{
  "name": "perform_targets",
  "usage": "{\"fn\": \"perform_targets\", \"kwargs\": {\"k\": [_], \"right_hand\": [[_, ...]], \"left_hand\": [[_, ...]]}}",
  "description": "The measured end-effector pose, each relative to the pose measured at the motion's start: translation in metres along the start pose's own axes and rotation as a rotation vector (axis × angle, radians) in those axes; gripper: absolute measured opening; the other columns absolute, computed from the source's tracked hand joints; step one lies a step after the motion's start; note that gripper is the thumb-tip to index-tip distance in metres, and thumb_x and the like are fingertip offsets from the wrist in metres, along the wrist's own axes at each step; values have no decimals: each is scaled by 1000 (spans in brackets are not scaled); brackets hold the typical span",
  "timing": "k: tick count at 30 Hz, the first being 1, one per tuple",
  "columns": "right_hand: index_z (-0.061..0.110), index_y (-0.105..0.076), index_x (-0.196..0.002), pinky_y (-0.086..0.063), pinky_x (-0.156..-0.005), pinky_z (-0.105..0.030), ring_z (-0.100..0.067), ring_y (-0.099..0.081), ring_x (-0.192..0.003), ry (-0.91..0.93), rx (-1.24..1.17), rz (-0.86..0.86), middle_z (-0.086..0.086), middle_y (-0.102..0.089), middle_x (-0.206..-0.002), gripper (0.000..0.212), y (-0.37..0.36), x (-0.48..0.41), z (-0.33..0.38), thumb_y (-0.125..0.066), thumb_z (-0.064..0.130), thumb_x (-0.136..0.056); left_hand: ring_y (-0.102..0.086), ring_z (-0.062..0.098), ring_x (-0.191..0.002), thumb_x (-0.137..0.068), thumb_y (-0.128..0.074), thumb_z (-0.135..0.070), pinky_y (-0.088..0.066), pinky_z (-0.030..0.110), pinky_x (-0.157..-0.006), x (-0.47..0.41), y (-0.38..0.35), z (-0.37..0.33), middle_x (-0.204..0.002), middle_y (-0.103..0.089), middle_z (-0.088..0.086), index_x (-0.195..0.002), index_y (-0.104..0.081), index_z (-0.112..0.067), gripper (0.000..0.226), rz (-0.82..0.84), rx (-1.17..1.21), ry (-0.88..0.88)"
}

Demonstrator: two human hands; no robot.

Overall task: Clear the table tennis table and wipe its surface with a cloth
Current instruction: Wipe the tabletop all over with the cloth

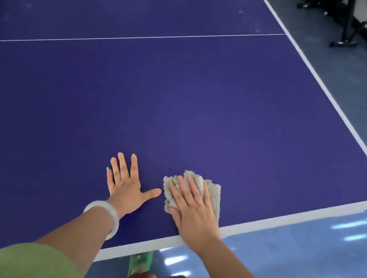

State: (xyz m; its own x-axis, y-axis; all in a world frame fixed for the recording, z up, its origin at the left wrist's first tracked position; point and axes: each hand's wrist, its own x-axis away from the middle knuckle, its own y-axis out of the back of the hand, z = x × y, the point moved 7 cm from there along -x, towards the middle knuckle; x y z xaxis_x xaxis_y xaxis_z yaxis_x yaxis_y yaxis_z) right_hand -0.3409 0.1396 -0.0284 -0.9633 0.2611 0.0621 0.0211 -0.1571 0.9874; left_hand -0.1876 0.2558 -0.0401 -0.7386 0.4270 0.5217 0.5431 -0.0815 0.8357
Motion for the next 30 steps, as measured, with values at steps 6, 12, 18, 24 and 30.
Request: {"fn": "perform_targets", "kwargs": {"k": [6,12,18,24,30], "right_hand": [[35,-10,-156,1,-123,-44,-14,-1,-153,-472,-32,-18,12,-7,-164,57,12,44,-134,-13,50,-101],[33,-14,-157,2,-123,-47,-17,-1,-153,-643,-137,-38,8,-9,-164,61,16,51,-137,-11,50,-99],[36,-5,-157,9,-122,-42,-12,13,-151,-415,-120,40,13,2,-164,60,14,56,-136,-10,52,-100],[38,1,-156,16,-120,-36,-7,20,-149,-585,-126,-20,17,8,-163,60,25,83,-237,-12,56,-101],[34,1,-157,14,-121,-43,-13,17,-151,-1023,-207,-102,9,8,-165,60,42,104,-346,-23,49,-103]], "left_hand": [[36,32,-141,-69,-42,-90,19,47,-116,-1,-2,0,-153,40,12,-148,31,-23,126,-63,28,-4],[24,36,-146,-75,-59,-76,8,48,-120,-4,10,-17,-159,26,17,-155,11,-15,123,-115,48,43],[20,25,-149,-90,-56,-57,8,39,-121,0,-7,-181,-162,18,8,-156,-2,-19,94,-143,53,-370],[18,27,-149,-90,-56,-58,6,42,-122,-18,-18,-301,-163,16,9,-156,2,-18,96,-129,15,-475],[30,35,-144,-79,-50,-78,15,49,-116,-42,-34,-360,-157,32,13,-152,21,-24,115,-35,-160,-518]]}}
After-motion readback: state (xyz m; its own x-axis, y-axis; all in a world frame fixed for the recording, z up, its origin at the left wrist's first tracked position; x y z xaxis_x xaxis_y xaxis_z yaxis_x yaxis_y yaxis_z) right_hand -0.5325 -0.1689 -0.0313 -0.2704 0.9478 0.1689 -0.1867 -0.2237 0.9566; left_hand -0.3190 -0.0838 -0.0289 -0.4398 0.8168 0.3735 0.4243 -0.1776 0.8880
